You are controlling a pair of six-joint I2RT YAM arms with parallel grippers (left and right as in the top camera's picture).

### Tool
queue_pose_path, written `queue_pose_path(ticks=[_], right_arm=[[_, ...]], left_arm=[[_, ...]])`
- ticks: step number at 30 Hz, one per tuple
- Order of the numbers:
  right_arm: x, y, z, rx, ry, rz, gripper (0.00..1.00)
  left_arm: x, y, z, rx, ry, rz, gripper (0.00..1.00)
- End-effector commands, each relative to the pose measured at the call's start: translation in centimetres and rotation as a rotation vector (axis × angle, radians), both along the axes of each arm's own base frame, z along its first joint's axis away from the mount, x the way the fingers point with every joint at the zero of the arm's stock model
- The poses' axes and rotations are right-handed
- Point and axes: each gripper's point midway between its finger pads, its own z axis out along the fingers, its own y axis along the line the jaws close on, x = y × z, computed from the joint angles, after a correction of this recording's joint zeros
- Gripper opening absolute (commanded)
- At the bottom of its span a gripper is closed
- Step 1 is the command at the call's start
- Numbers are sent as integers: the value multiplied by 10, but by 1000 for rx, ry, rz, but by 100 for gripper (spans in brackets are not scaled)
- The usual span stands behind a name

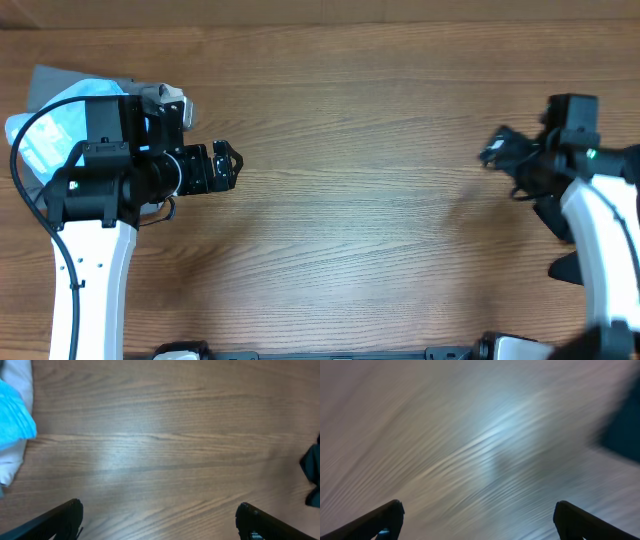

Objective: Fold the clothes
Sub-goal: 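Reach the right gripper to the black T-shirt and grasp it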

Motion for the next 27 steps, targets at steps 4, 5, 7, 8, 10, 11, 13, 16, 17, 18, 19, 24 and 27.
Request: queue_pose_path(ticks=[4,5,7,8,10,11,13,16,17,18,19,24,27], right_arm=[[0,-72,-66,-52,163,-271,88],[1,-77,-76,-44,177,-297,88],[0,-87,-92,-25,197,-362,85],[0,-91,-97,-19,201,-388,83],[-1,-100,-106,-28,208,-411,81],[-2,-104,-109,-37,213,-420,81],[-6,-109,-115,-52,234,-432,80],[-9,-111,-123,-54,253,-459,78],[-9,-112,-126,-61,262,-460,75],[-11,-113,-130,-65,272,-461,73],[-13,-113,-134,-70,289,-462,72],[-15,-109,-158,-41,331,-460,42],[-9,-94,-160,20,319,-427,9]], left_arm=[[2,-6,8,-11,-23,-42,100],[2,-6,8,-11,-23,-42,100],[2,-6,8,-12,-22,-42,100],[2,-6,8,-11,-21,-42,100],[2,-6,7,-12,-20,-42,100],[1,-7,7,-12,-17,-42,100],[1,-7,7,-13,-13,-42,100],[0,-7,7,-14,-12,-43,100],[0,-7,7,-17,-12,-44,100],[0,-7,7,-17,-11,-44,100],[0,-7,6,-17,-9,-44,100],[-3,-8,5,-21,6,-45,100],[-3,-8,5,-22,6,-43,100]])
